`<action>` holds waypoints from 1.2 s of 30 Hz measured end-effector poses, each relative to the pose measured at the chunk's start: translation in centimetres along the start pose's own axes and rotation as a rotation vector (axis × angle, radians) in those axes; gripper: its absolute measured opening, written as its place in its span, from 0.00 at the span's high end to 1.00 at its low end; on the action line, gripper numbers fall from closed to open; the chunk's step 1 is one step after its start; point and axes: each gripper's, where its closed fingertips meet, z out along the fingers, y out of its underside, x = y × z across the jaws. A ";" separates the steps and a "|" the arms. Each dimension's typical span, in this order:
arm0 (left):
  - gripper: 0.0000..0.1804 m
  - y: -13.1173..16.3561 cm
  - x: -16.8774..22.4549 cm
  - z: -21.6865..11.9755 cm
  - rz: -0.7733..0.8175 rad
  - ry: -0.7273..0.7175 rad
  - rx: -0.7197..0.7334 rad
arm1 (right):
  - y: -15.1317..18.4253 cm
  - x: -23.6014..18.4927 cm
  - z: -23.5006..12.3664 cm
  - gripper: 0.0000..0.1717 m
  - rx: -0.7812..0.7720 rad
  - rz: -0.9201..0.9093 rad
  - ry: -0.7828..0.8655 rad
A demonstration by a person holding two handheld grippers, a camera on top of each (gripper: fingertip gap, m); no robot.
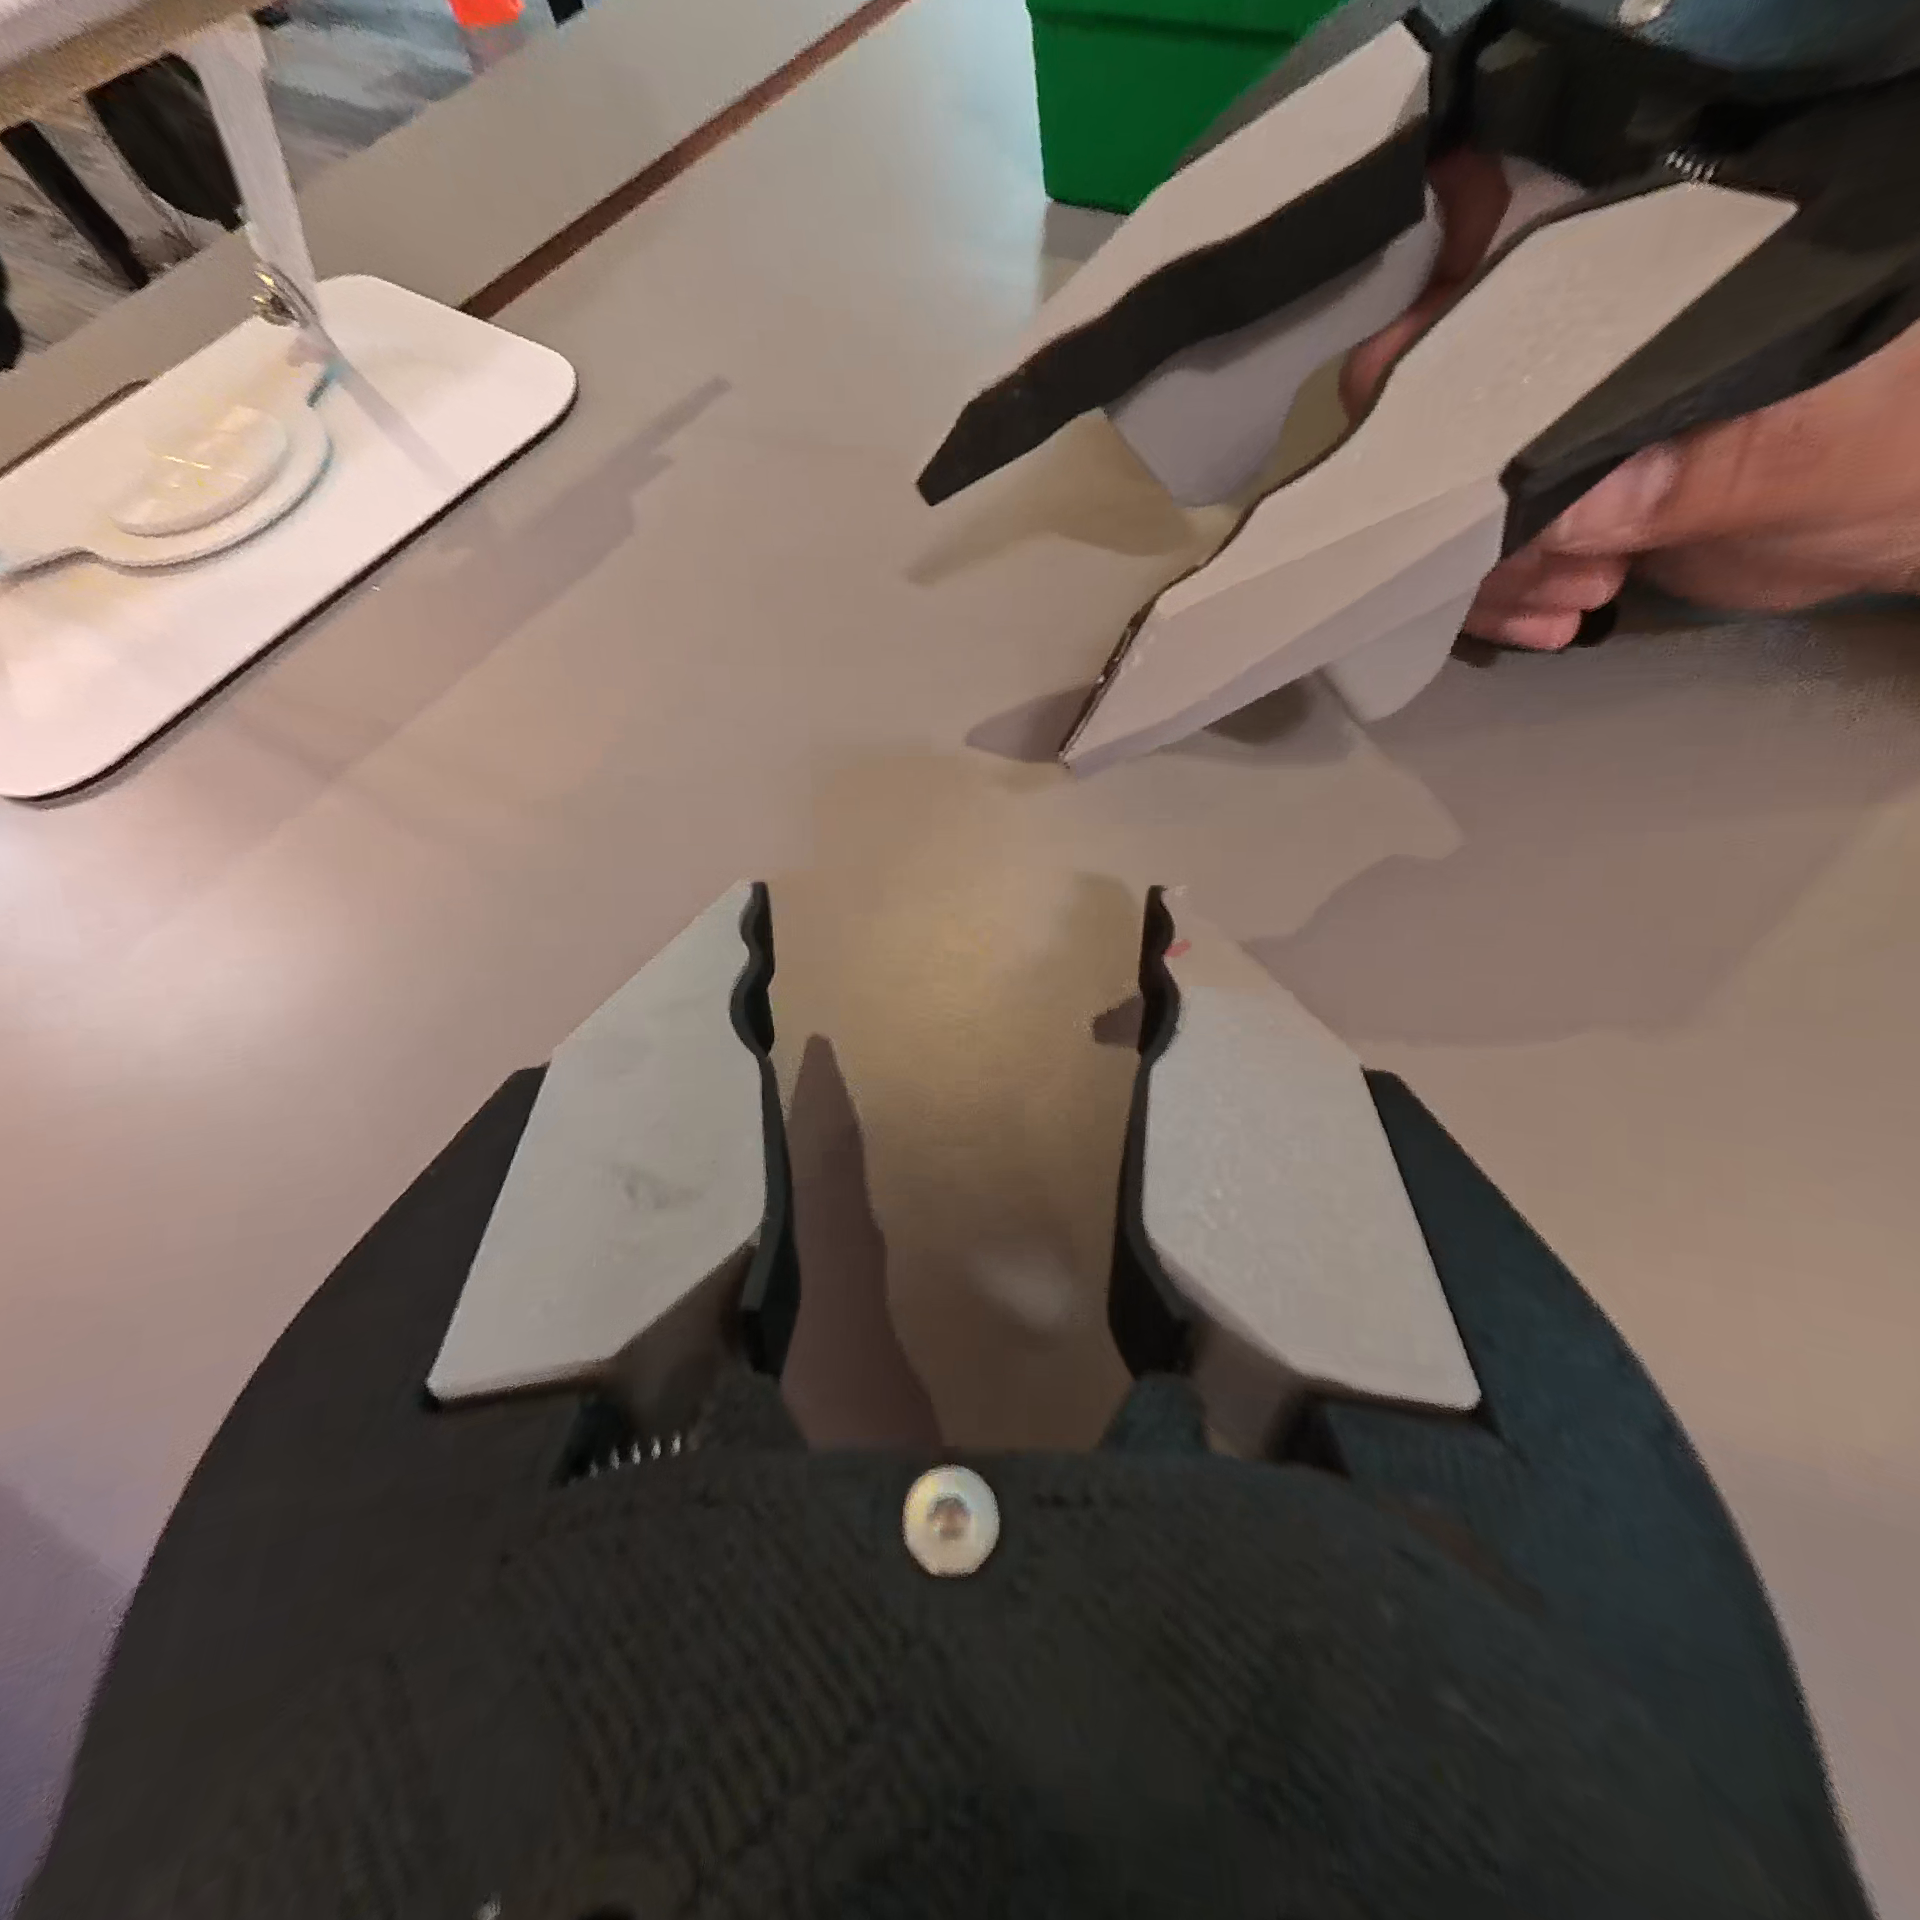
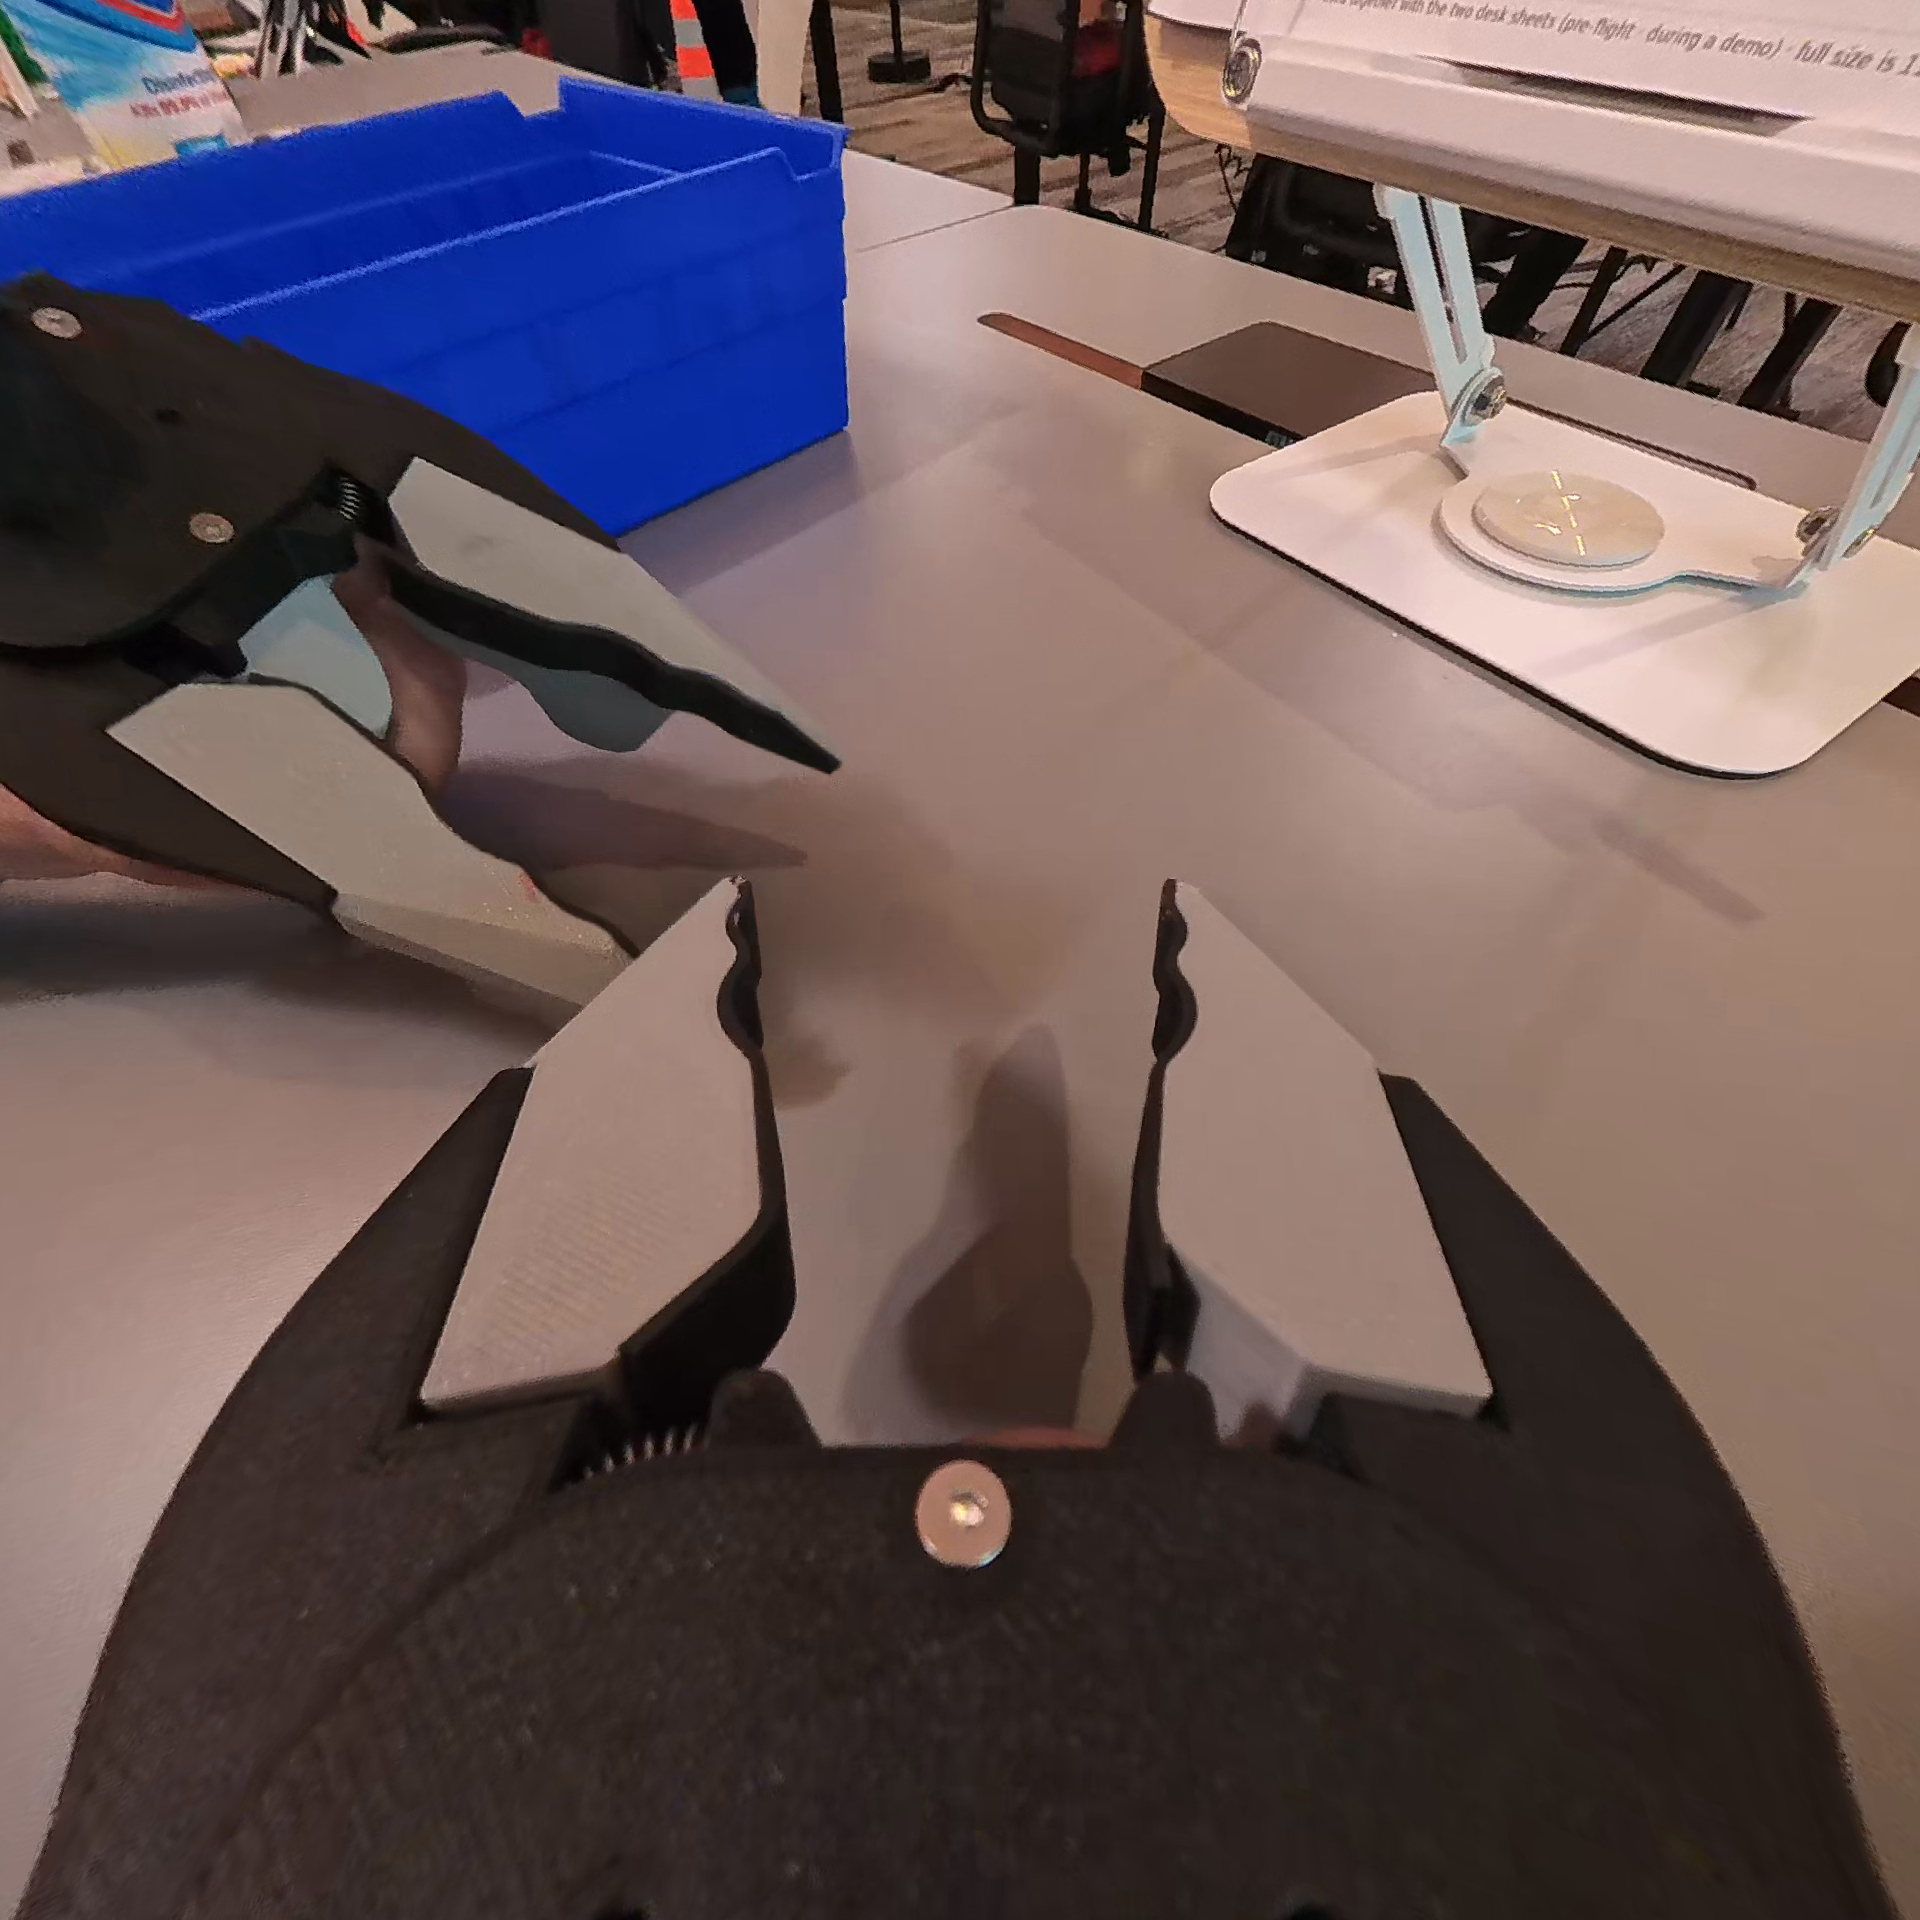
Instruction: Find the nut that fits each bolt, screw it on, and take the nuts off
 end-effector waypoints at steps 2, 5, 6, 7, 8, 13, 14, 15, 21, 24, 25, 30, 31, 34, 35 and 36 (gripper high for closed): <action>0.61 0.0 -0.3 0.0 -0.009 -0.021 0.003 | 0.0 0.0 -0.1 0.57 0.001 -0.008 0.010; 0.61 0.5 -0.6 0.2 -0.001 -0.039 -0.020 | 0.1 -0.2 -0.2 0.57 -0.005 -0.018 0.015; 0.61 0.6 -0.6 0.2 0.004 -0.043 -0.027 | 0.2 -0.3 -0.3 0.57 -0.008 -0.021 0.015; 0.61 0.6 -0.6 0.2 0.010 -0.045 -0.028 | 0.2 -0.4 -0.3 0.57 -0.009 -0.027 0.016; 0.62 0.6 -0.6 0.2 0.019 -0.050 -0.030 | 0.3 -0.4 -0.4 0.57 -0.011 -0.034 0.018; 0.63 1.2 -0.4 0.5 0.043 -0.054 -0.071 | 0.5 -0.2 -0.3 0.58 -0.026 -0.047 0.029; 0.63 1.4 -0.2 0.6 0.045 -0.045 -0.085 | 0.5 -0.1 -0.3 0.58 -0.024 -0.041 0.029; 0.63 1.5 0.0 0.6 0.051 -0.036 -0.093 | 0.5 -0.1 -0.3 0.58 -0.024 -0.036 0.025; 0.63 1.5 1.8 0.6 0.053 0.035 -0.103 | 0.7 -0.3 0.1 0.58 -0.042 -0.008 -0.009; 0.62 1.9 2.2 0.8 0.081 0.046 -0.128 | 0.6 -0.3 0.1 0.59 -0.037 0.005 -0.015; 0.61 2.0 2.3 0.8 0.089 0.049 -0.134 | 0.6 -0.2 0.1 0.59 -0.037 0.010 -0.018; 0.60 2.0 2.2 0.7 0.082 0.058 -0.130 | 0.7 -0.5 0.1 0.59 -0.043 0.015 -0.037; 0.59 2.1 2.0 0.7 0.077 0.054 -0.135 | 0.7 -0.7 0.1 0.59 -0.047 0.009 -0.041; 0.59 2.4 1.3 0.7 0.084 0.034 -0.143 | 0.8 -1.0 0.2 0.58 -0.054 -0.024 -0.039; 0.59 2.4 1.3 0.7 0.086 0.036 -0.142 | 0.8 -1.1 0.2 0.57 -0.054 -0.034 -0.037; 0.60 2.4 1.3 0.7 0.081 0.038 -0.141 | 0.8 -1.2 0.2 0.57 -0.054 -0.040 -0.035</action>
